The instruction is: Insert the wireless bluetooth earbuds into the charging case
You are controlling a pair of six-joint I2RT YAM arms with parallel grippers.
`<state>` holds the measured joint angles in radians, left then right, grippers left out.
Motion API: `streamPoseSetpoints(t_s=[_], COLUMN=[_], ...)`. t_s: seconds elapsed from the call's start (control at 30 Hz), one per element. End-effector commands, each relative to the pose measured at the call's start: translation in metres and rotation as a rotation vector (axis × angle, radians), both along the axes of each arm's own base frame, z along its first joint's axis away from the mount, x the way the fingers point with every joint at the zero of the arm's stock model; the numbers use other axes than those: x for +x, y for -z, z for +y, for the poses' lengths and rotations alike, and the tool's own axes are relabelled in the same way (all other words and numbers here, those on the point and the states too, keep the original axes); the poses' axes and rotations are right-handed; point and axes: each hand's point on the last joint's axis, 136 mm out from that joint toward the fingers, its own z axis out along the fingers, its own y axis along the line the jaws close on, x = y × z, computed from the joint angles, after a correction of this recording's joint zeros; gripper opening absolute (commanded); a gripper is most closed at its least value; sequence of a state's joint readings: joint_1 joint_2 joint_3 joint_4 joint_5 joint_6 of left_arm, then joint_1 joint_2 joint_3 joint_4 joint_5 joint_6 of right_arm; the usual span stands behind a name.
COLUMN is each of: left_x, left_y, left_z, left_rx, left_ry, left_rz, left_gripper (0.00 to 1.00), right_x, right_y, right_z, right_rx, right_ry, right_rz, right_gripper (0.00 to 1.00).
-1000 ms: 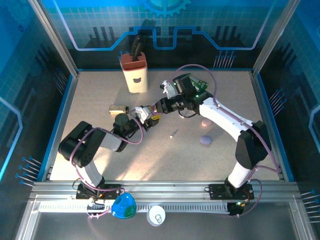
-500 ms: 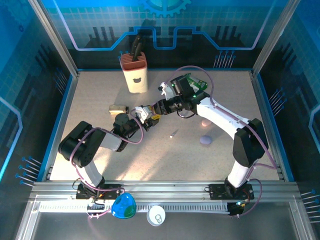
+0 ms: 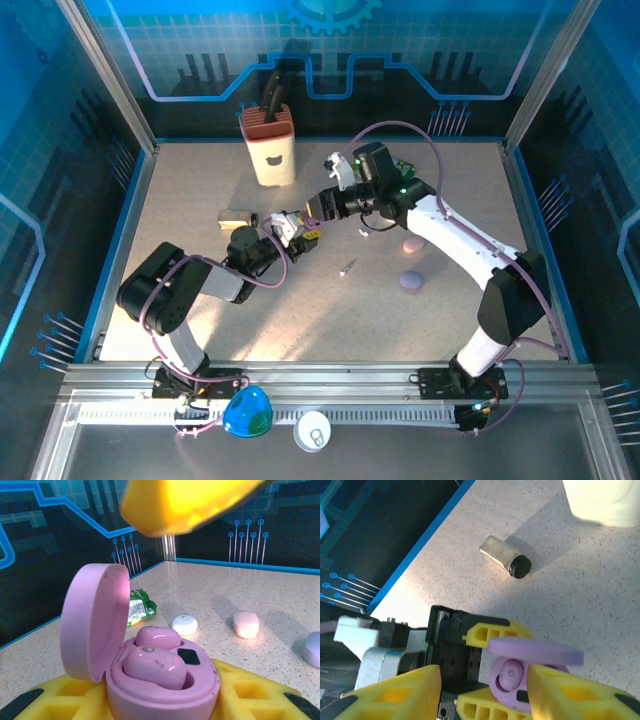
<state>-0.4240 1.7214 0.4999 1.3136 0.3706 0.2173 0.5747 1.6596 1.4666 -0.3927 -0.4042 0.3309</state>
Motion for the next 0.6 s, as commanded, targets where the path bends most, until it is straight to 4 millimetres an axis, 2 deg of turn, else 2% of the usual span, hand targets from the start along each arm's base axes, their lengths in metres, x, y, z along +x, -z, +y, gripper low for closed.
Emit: streamPoseSetpoints(t_s=[0.0,0.1,0.23,0.43,0.5,0.57], left_x=[-0.009,-0.012,-0.01,-0.01,-0.01,-0.012], left_y=[-0.003,-0.005,-0.012,-0.025,-0.027,-0.03], left_z=[-0.002,-0.001,0.002,0.003,0.003,0.001], left_rx=[0.016,0.022,0.0,-0.056,-0.068,-0.084], left_ry=[0.022,0.024,0.001,-0.003,0.001,0.012], left_rz=[-0.039,-0.047,-0.04,-0.034,-0.03,-0.028], left_gripper=[0.41,0.41,0.41,0.41,0.41,0.41], right_x=[0.015,0.023,0.021,0.006,0.004,0.003], right_y=[-0.006,0.002,0.016,0.015,0.011,0.008], right_z=[0.012,0.02,0.024,0.012,0.006,-0.001], right_rx=[0.021,0.014,0.006,0.007,0.03,0.058], right_ry=[-0.024,-0.036,-0.056,-0.038,-0.017,0.007], right_rz=[-0.016,0.008,0.055,0.06,0.063,0.069], right_gripper=[0.46,0.43,0.41,0.4,0.43,0.55])
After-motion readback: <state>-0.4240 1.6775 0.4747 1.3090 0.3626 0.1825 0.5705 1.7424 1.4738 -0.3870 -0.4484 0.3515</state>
